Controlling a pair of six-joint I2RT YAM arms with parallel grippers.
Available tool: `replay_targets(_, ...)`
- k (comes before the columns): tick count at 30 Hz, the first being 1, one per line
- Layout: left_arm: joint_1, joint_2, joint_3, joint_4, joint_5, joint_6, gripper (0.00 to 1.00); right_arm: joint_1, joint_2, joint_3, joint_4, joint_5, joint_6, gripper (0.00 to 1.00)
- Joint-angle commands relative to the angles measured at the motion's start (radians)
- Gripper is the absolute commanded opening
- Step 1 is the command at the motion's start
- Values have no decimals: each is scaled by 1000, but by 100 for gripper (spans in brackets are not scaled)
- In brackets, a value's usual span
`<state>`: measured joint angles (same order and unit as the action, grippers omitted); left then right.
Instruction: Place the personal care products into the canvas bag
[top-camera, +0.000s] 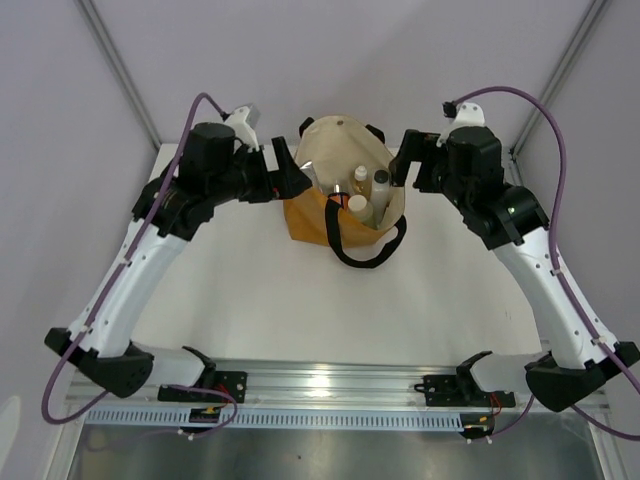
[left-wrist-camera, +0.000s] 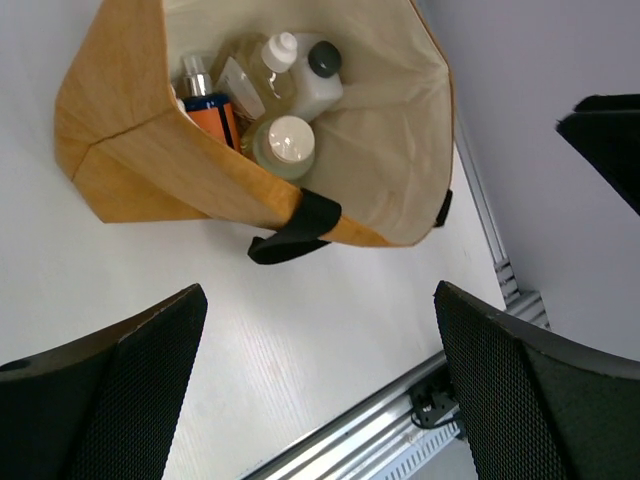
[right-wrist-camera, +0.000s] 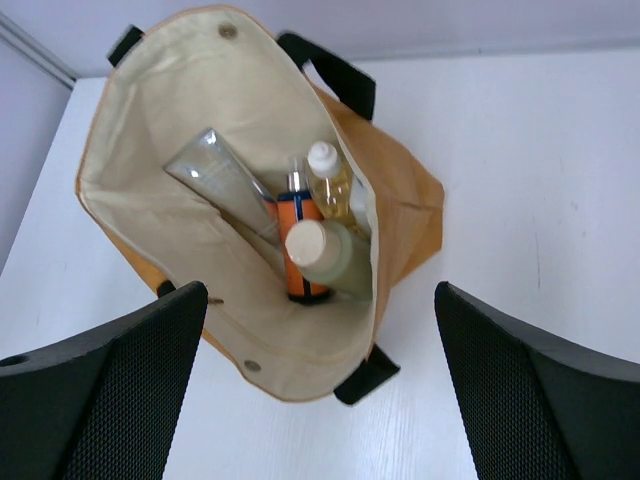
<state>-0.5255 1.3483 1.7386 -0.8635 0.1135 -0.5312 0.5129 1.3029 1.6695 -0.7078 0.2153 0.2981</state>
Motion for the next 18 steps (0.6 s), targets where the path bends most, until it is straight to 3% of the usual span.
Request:
replay_targets(1,-5,-87,-105,124,87,5,99,-2,-33,-62,-65,41,142,99)
replay_targets(5,-5,-194,-212,210,130,-9,99,3,-91,-97,-85,108,248,99)
replay_targets(18,-5,-238,-264,239,156,2,99,4,-123,-131,-68,84,236,99)
